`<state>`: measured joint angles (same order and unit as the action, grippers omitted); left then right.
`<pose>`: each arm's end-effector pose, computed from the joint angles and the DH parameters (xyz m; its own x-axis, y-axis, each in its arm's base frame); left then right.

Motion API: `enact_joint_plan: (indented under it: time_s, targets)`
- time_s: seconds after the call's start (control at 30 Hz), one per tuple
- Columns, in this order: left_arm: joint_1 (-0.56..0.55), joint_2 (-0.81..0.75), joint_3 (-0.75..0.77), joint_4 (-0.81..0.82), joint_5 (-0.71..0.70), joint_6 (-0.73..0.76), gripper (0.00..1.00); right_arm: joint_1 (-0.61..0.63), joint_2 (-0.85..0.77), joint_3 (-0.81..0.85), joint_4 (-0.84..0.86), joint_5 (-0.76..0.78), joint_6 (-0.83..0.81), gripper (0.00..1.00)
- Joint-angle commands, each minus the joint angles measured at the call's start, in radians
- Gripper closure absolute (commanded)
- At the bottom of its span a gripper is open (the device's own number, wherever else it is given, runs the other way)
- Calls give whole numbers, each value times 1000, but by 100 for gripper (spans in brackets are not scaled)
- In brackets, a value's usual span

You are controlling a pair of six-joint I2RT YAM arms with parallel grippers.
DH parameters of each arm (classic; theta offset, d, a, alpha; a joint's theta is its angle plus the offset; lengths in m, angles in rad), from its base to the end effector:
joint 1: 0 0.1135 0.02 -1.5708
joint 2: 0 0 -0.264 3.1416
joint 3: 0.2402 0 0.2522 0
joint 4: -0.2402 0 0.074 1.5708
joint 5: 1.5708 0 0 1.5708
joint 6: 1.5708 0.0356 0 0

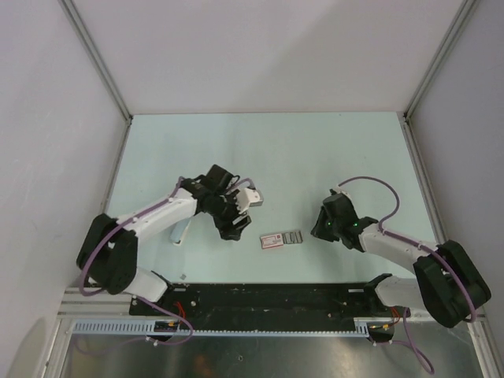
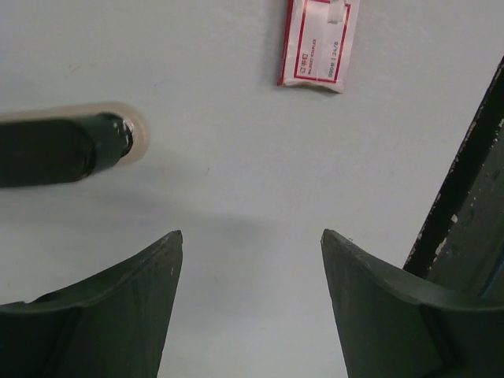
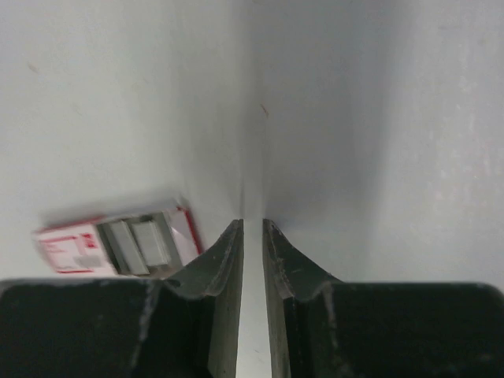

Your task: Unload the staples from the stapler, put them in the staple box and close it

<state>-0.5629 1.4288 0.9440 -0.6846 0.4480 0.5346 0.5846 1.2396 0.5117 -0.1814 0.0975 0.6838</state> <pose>0.2191 -0.1565 0.2161 -0.3519 0.7650 -0.5393 0.9337 0.3279 -0.1440 0.1889 0.1208 0.1586 -0.8256 0.2076 -0.5247 0.0286 0.9441 0.3285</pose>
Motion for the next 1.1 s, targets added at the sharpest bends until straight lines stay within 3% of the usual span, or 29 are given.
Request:
enact_joint_plan:
  time_s: [0.0,0.4,1.07]
  targets:
    - [-63,78,80,50,-49,21,24,-103,-31,-74,175,-255,56,79]
    - [-173,236,123,111,-110,29,26,-204,53,-191,402,-474,139,81]
    - [-254,353,174,157,-130,27,27,-206,57,-264,495,-515,197,83]
